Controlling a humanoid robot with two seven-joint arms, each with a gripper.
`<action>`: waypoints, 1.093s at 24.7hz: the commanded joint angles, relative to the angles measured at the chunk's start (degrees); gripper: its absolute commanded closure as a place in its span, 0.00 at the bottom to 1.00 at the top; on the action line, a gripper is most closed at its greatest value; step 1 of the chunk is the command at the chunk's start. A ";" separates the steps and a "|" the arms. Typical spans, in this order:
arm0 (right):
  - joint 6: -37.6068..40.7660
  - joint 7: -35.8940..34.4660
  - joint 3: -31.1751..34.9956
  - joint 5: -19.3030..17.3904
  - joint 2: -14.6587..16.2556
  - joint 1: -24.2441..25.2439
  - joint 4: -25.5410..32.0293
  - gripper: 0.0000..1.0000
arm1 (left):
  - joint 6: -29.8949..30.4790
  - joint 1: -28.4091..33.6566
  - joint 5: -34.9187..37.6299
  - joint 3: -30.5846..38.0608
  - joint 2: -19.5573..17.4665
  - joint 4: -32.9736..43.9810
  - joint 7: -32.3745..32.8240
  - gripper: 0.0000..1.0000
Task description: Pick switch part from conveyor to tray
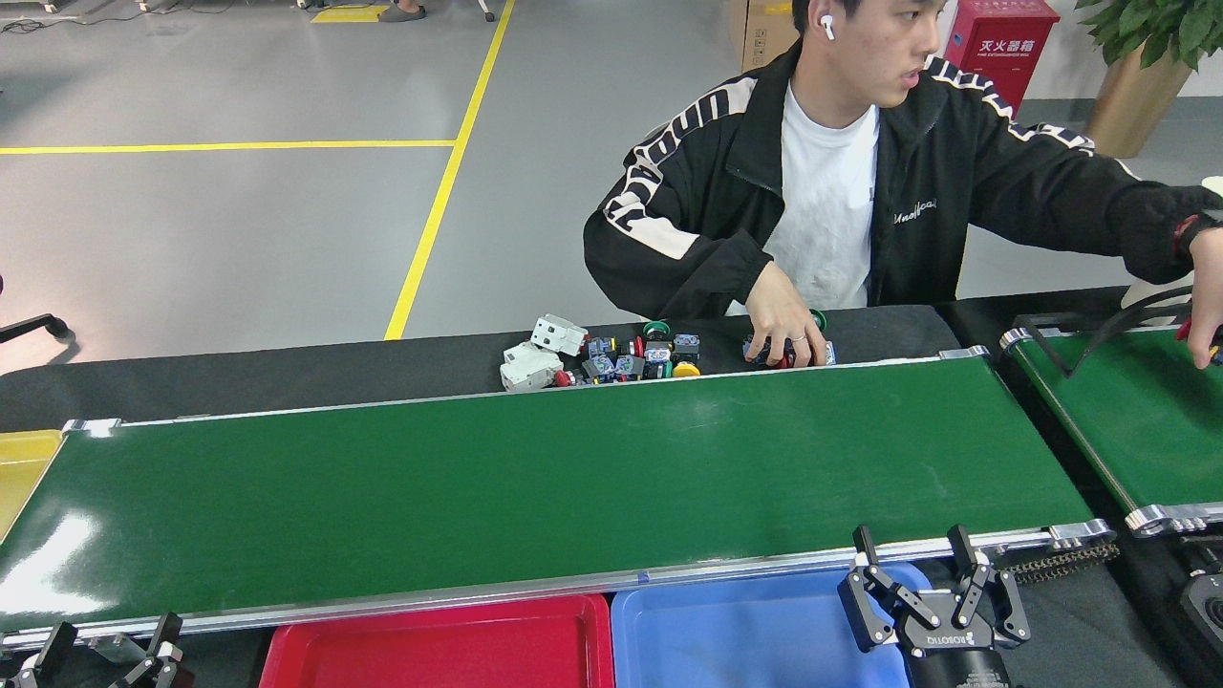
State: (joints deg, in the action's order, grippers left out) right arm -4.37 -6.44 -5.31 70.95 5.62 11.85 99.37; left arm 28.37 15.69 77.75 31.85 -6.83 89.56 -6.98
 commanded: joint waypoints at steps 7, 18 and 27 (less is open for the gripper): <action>-0.03 0.29 0.22 0.07 0.18 0.89 1.18 0.00 | -0.07 0.13 -0.15 0.32 0.06 1.50 -0.58 0.00; 0.06 -0.06 0.39 0.07 0.35 -0.34 0.21 0.00 | 3.18 1.63 0.03 0.32 -5.83 1.67 -0.67 0.00; 0.06 -0.06 0.30 0.07 0.18 -2.36 -0.05 0.00 | 1.78 1.80 -0.50 0.93 -2.58 1.67 -0.14 0.00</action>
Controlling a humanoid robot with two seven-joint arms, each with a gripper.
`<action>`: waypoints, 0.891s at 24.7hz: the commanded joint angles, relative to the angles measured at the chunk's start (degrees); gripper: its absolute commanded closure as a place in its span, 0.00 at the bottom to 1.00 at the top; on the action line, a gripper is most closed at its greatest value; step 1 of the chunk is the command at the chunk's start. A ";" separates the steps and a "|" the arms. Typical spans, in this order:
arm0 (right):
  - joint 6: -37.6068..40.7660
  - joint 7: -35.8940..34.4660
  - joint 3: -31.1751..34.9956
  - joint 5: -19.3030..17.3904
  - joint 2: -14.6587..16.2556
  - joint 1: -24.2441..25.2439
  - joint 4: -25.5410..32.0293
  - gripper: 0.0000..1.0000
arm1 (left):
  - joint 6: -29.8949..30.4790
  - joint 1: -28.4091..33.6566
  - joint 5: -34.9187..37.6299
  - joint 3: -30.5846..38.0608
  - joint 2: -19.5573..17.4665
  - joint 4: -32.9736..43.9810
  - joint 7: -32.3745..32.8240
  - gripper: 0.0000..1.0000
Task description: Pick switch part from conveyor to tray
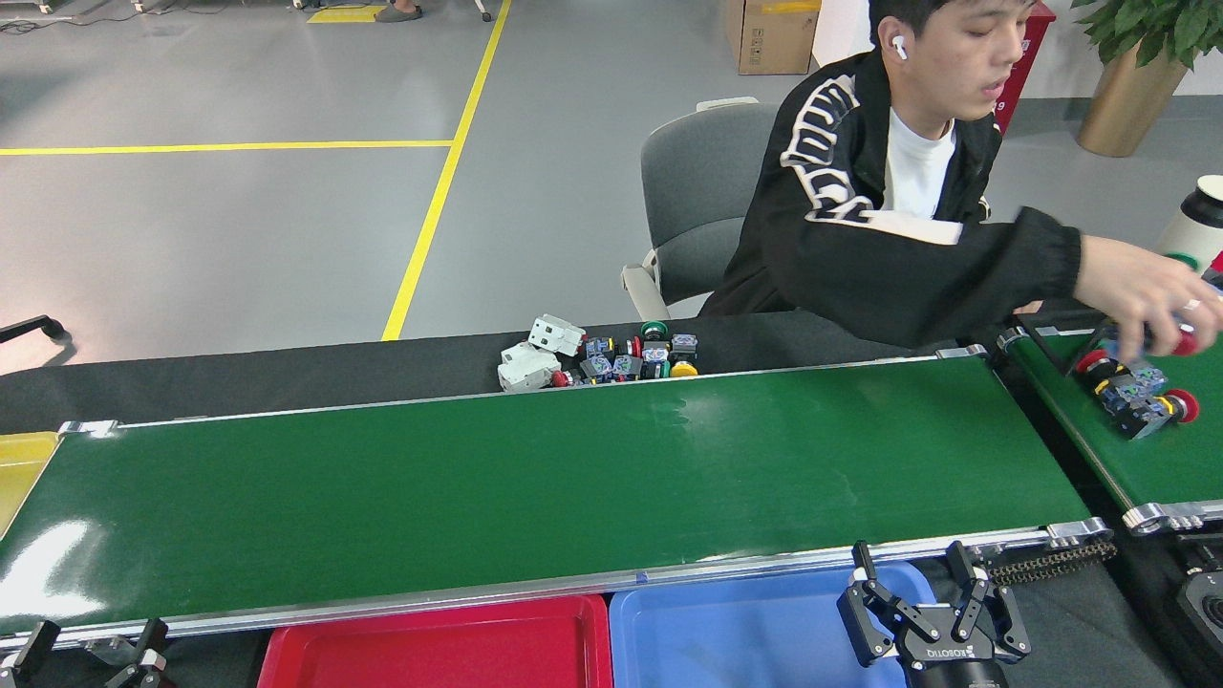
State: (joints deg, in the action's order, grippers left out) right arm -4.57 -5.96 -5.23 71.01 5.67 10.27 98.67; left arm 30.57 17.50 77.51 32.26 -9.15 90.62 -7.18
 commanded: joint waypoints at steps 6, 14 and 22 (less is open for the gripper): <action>-0.08 -0.46 0.04 0.09 -0.22 -1.74 0.21 0.00 | -3.59 -0.01 -0.26 0.87 1.76 1.58 2.77 0.00; 0.09 -0.37 -0.05 0.00 -0.75 -1.66 -0.32 0.00 | -3.15 -0.10 -0.17 0.61 1.85 4.31 6.30 0.00; -0.26 0.24 0.22 -0.17 -1.01 -1.74 -0.41 0.00 | -3.15 -0.10 0.01 0.52 1.76 4.04 6.12 0.00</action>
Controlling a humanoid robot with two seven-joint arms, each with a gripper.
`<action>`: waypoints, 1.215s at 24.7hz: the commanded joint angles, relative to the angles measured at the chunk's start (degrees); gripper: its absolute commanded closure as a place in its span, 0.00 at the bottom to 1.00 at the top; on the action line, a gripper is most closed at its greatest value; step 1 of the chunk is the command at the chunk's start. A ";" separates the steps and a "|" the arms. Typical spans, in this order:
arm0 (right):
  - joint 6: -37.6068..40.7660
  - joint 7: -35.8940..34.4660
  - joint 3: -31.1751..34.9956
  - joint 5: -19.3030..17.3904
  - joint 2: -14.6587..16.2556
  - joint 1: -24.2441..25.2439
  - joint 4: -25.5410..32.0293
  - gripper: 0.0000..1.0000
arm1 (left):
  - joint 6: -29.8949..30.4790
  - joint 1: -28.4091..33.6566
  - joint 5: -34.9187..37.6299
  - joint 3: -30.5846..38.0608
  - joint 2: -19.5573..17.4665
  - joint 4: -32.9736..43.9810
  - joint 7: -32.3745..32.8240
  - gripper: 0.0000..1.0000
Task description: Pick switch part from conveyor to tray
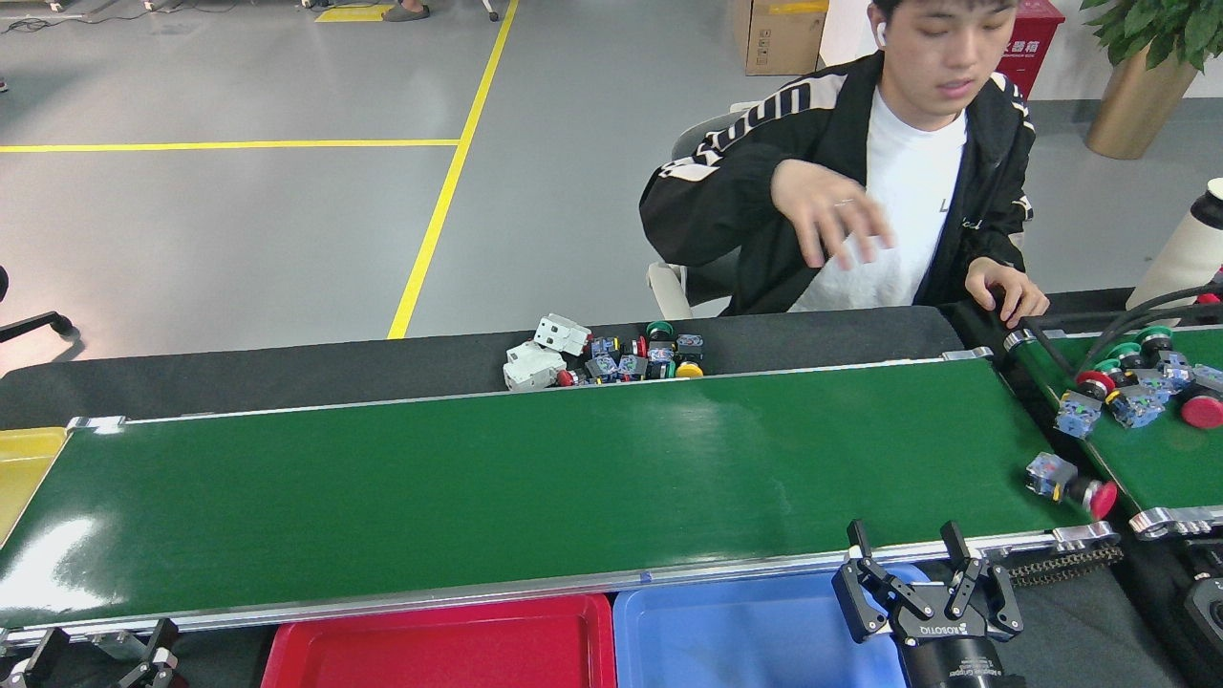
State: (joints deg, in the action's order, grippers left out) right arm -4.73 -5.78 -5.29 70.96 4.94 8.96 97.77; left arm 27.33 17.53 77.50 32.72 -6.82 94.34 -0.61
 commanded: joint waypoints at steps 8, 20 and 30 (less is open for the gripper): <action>0.16 3.76 0.28 -0.30 -0.28 0.18 0.31 0.00 | -0.17 -0.57 -0.25 0.24 -0.30 0.06 -0.09 0.00; 0.25 11.58 5.47 -0.30 0.33 1.93 3.57 0.02 | 0.01 -0.30 -0.33 0.33 -0.30 -0.47 -0.44 0.00; -0.01 12.99 8.11 -0.21 3.76 1.93 3.21 0.05 | 0.27 0.05 -0.33 0.15 -0.30 -0.56 -0.44 0.00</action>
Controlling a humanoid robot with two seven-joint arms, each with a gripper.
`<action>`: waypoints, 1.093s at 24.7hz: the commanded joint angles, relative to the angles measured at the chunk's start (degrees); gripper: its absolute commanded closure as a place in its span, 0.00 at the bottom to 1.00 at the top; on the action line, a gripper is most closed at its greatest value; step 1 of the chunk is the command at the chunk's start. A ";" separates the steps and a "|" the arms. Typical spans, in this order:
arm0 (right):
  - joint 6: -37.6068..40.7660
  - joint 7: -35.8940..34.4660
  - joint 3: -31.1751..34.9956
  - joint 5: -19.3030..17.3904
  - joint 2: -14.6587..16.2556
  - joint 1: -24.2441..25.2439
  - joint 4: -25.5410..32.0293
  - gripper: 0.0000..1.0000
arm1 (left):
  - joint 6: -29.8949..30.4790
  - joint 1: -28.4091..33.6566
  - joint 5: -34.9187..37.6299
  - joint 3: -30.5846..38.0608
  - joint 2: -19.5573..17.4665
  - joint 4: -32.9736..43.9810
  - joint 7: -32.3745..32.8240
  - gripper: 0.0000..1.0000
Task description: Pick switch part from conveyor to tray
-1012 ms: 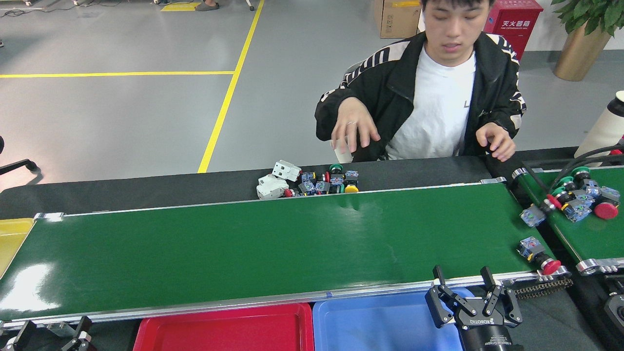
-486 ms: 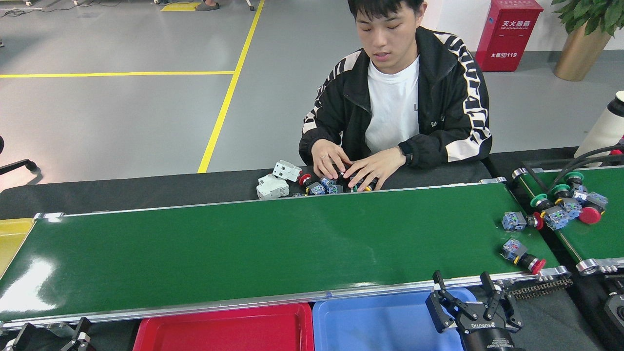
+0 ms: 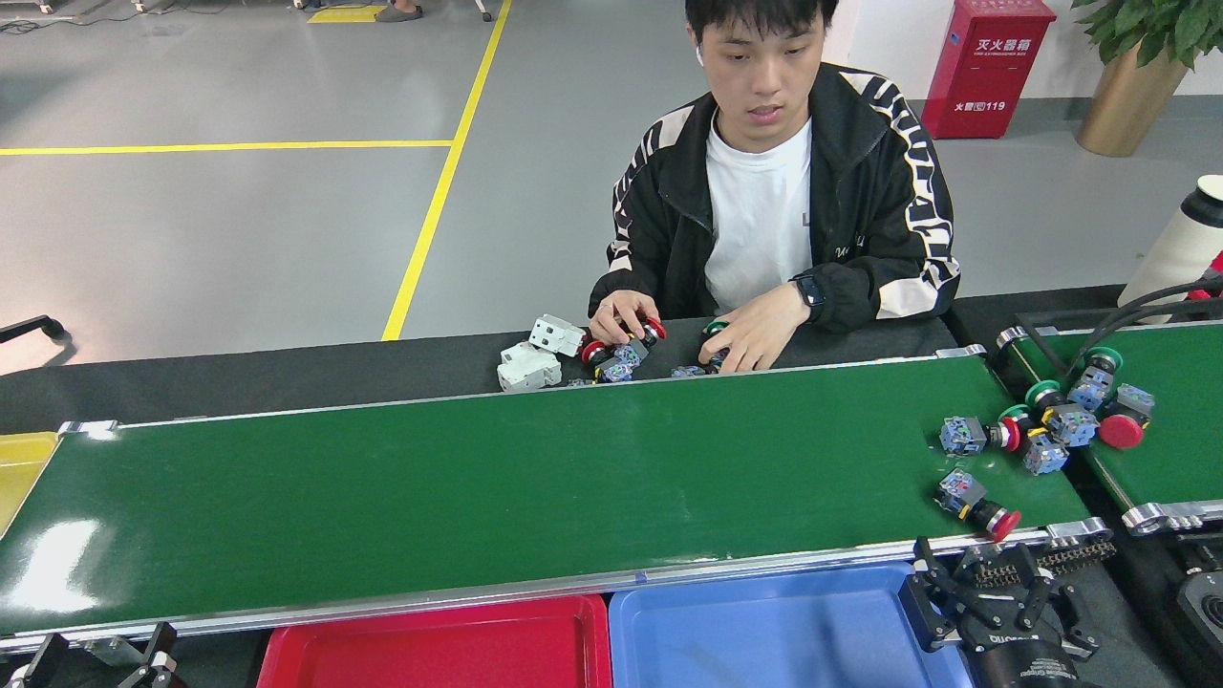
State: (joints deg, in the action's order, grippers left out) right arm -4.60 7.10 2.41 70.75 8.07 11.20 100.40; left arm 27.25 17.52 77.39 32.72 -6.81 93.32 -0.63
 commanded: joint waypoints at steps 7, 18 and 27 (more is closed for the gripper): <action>-0.14 0.20 0.22 0.26 0.54 -2.58 -2.75 0.05 | 0.35 0.50 -0.14 -0.20 -0.39 0.46 -0.43 0.00; -0.41 0.46 -2.33 0.79 -0.60 -11.55 -10.66 0.10 | 0.26 0.41 -0.05 -1.17 -0.39 0.55 -0.43 0.00; -0.32 0.99 -6.46 0.70 -0.78 -12.87 -14.18 0.39 | 0.09 -0.21 0.12 -1.17 -0.48 0.46 -0.43 0.00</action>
State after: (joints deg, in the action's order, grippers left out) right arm -5.00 8.08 -4.10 71.43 7.39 -0.85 85.90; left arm 27.65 17.69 77.43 31.42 -6.81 93.28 -0.66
